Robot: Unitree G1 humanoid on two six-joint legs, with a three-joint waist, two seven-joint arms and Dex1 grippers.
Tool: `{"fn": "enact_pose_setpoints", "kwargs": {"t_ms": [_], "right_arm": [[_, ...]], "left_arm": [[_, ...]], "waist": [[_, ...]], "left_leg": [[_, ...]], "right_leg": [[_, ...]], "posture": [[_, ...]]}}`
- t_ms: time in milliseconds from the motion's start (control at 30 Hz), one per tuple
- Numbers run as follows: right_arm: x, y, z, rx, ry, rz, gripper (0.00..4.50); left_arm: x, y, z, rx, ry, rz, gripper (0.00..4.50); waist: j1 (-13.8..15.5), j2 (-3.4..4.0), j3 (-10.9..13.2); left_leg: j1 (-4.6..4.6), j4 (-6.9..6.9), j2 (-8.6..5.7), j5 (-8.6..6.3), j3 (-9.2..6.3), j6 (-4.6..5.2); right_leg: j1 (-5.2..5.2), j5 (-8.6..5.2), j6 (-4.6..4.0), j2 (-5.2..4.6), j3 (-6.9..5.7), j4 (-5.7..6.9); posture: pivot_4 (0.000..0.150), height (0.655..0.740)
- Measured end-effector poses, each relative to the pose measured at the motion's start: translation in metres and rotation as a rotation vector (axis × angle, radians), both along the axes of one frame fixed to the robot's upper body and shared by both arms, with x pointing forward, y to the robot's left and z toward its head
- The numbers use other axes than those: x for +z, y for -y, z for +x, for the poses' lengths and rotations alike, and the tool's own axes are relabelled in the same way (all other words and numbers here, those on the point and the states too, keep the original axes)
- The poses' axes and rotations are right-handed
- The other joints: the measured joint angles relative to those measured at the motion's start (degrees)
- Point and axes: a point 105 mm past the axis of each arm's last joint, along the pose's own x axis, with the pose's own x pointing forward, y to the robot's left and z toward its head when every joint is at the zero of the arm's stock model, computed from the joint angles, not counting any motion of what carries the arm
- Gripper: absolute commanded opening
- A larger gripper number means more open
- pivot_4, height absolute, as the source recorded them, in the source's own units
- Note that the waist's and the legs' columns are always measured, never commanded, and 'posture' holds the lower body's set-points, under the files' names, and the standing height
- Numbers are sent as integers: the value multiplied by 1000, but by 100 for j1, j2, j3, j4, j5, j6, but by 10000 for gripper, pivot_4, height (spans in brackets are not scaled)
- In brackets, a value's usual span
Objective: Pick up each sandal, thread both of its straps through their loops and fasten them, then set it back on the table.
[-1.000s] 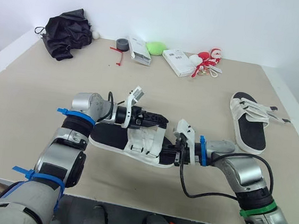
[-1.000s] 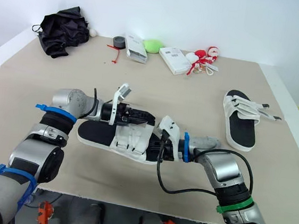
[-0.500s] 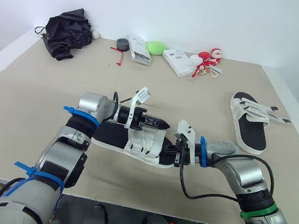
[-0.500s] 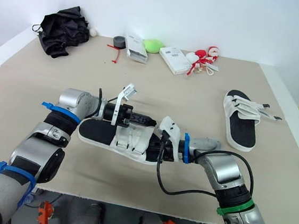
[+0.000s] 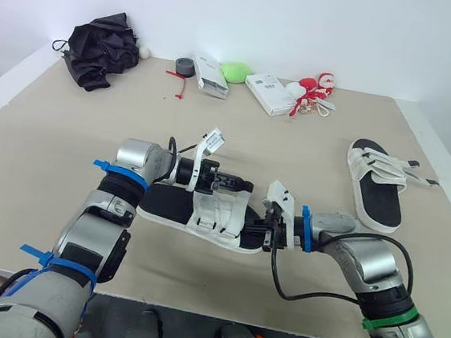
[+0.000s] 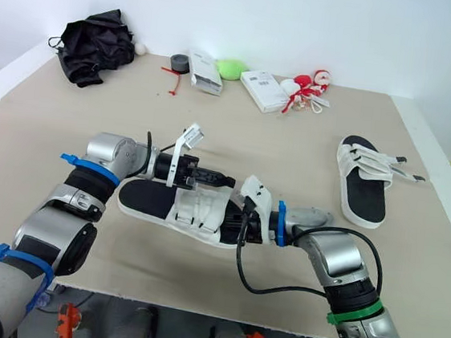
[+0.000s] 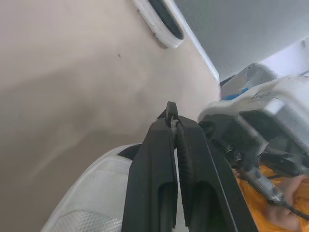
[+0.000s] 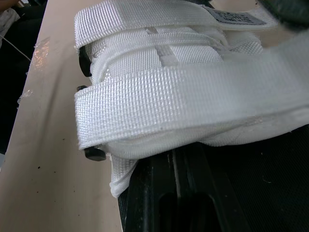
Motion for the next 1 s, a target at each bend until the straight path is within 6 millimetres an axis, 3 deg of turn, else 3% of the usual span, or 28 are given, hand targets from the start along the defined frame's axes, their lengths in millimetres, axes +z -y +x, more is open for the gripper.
{"fn": "enact_pose_setpoints", "kwargs": {"t_ms": [300, 567, 600, 733, 833, 867, 933, 1000], "right_arm": [[0, 0, 0, -3, 1, 0, 0], [-1, -1, 1, 0, -4, 1, 0], [-1, -1, 1, 0, -4, 0, 0], [-2, -2, 1, -3, -8, -1, 0], [-3, -1, 1, -8, -13, -3, 0], [-3, -1, 1, -8, -15, -4, 0], [-5, 0, 0, -10, -20, -5, 0], [-5, 0, 0, -9, -21, -5, 0]], "left_arm": [[15, -9, 2, 55, -44, -70, 369], [-15, -22, 8, 147, -55, 61, 369], [-31, -24, 5, 125, 2, 136, 369], [-36, -23, 5, 42, 226, 239, 369], [-39, -24, 6, -7, 349, 281, 10230], [-40, -24, 6, -11, 365, 290, 10230], [-42, -27, 11, -23, 455, 345, 21936], [-43, -28, 13, -16, 462, 350, 23656]], "waist": [[0, 0, 1], [-2, 0, 1], [-8, 1, 0], [-7, 3, -7], [-9, 2, -25], [-9, 3, -33], [-18, 7, -64], [-20, 8, -70]], "left_leg": [[0, 1, 0, 0, 0, 0], [3, 1, 1, 0, 0, 0], [6, 0, 3, 0, 0, 0], [29, -1, 4, 0, 4, -1], [39, -4, 5, 0, 7, -1], [40, -5, 5, 0, 8, -1], [44, -8, 7, -1, 11, -1], [44, -9, 7, -1, 11, 0]], "right_leg": [[0, 1, -1, -1, 0, 0], [1, 2, -2, 0, 0, 0], [3, 3, -5, 2, 0, 0], [25, 2, -6, 1, 4, 0], [30, 0, -11, 1, 6, 0], [30, -1, -12, 2, 7, 0], [31, -4, -17, 3, 10, 0], [31, -5, -19, 4, 11, 0]], "posture": [[1500, 7322], [1500, 7322], [1500, 7322], [1500, 7322], [1500, 7322], [1500, 7322], [1500, 7322], [1500, 7322]]}}
